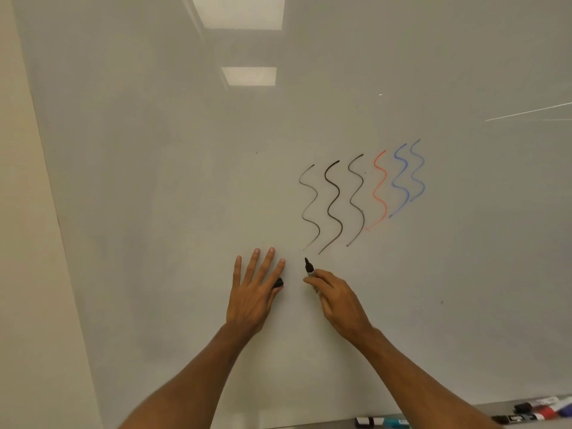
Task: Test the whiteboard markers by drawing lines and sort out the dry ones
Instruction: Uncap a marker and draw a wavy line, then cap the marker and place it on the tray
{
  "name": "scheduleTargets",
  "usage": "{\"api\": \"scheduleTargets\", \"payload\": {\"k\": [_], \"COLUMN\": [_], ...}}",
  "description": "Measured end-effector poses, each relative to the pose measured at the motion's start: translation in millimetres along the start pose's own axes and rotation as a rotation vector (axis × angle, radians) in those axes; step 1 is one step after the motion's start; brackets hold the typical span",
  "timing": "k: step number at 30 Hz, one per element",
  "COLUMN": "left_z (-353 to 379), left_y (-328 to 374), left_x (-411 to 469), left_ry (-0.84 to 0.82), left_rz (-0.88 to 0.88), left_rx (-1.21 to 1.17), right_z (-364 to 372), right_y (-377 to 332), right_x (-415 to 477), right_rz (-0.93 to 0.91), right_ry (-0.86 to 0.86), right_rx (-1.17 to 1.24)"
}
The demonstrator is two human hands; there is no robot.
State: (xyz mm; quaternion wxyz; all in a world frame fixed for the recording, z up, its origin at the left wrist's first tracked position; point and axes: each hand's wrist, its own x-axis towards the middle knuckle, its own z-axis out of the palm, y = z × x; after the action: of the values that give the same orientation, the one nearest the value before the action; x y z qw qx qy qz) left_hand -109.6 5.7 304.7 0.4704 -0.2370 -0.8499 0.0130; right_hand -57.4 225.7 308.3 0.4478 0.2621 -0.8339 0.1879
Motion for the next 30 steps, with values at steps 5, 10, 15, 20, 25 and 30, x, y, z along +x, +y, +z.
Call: {"api": "scheduleTargets", "payload": {"k": [5,10,15,20,25,30], "left_z": [6.4,7.0,7.7,3.6,-0.1,0.0], "left_y": [5.6,11.1,19.1,27.0,38.7,46.8], "left_x": [-33.4,-50.3,-60.3,-68.2,-79.2,-91.3], "left_ry": [-0.061,-0.108,-0.118,-0.149,-0.203,-0.263], "left_rz": [-0.006,-0.017,0.010,0.031,0.059,0.080], "left_rx": [-0.009,-0.005,-0.001,0.016,0.042,0.017], "right_z": [9.2,7.9,8.9,11.9,14.8,21.7], "right_y": [-4.2,-8.1,-11.7,-10.3,-18.2,-29.4], "right_x": [-30.1,-41.3,-44.9,-50.9,-54.1,-63.3], "right_rz": [0.104,0.153,0.096,0.035,0.010,0.089], "right_ry": [-0.081,-0.281,-0.325,-0.362,-0.426,-0.486], "right_rx": [0.115,0.068,0.013,-0.025,-0.048,0.007]}}
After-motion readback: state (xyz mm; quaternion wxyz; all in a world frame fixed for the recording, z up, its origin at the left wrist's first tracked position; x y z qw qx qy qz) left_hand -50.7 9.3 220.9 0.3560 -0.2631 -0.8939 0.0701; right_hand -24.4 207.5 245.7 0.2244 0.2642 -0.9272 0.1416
